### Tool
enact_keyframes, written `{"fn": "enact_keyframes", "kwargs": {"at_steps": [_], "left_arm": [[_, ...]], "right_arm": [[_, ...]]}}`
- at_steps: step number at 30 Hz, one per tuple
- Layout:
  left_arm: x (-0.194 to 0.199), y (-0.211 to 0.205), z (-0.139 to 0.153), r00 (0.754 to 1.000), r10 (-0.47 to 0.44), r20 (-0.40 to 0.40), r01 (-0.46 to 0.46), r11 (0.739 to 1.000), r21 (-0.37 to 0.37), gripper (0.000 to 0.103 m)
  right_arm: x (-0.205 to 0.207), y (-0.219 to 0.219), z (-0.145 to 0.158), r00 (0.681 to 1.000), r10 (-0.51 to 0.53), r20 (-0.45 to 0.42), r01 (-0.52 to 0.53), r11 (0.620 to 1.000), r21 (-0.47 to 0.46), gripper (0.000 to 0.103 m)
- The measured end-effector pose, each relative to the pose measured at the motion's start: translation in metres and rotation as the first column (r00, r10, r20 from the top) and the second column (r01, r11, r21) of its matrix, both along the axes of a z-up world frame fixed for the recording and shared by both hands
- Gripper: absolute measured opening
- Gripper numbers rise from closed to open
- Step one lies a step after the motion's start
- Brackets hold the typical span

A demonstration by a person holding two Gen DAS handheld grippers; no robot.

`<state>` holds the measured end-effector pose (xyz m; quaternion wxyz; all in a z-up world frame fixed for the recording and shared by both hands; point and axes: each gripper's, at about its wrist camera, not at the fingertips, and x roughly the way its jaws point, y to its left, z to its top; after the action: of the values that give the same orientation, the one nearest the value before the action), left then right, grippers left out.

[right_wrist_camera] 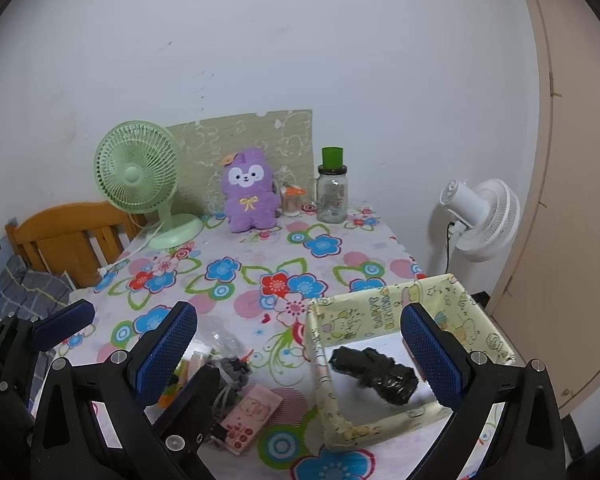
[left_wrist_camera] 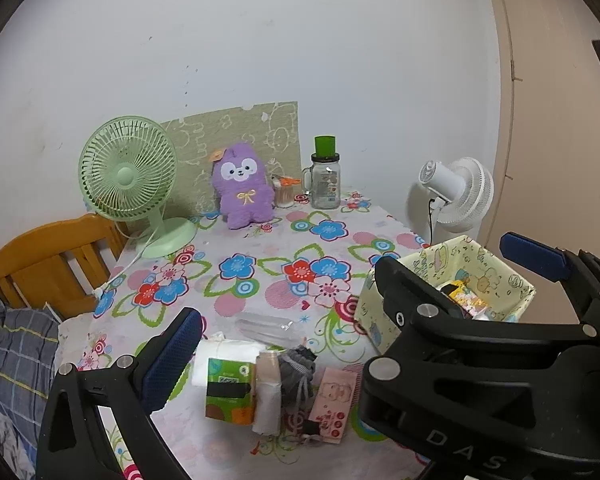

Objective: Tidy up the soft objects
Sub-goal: 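Withdraw both open tools from the paper box, then move the left tool to the green tissue pack while the right tool reaches the white tube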

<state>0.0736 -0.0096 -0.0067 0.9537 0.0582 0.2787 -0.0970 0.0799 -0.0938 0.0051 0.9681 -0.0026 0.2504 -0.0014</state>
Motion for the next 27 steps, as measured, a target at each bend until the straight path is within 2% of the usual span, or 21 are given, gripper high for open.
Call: {"fn": "enact_keyframes", "kwargs": {"at_steps": [17,27], "left_arm": [[0.010,0.029,-0.026,0.999,-0.001,-0.037,0.001,1.000,0.023,0.103],[0.023,0.045,-0.052,0.998,0.007,-0.070,-0.004,0.999,0.035,0.103]], "right_arm": [[0.008,0.028,-0.029,1.000,0.016,-0.016,-0.016,1.000,-0.018,0.103],[0.019,0.046,-0.054,0.998,0.043,-0.034,-0.045,0.998,-0.045,0.103]]}}
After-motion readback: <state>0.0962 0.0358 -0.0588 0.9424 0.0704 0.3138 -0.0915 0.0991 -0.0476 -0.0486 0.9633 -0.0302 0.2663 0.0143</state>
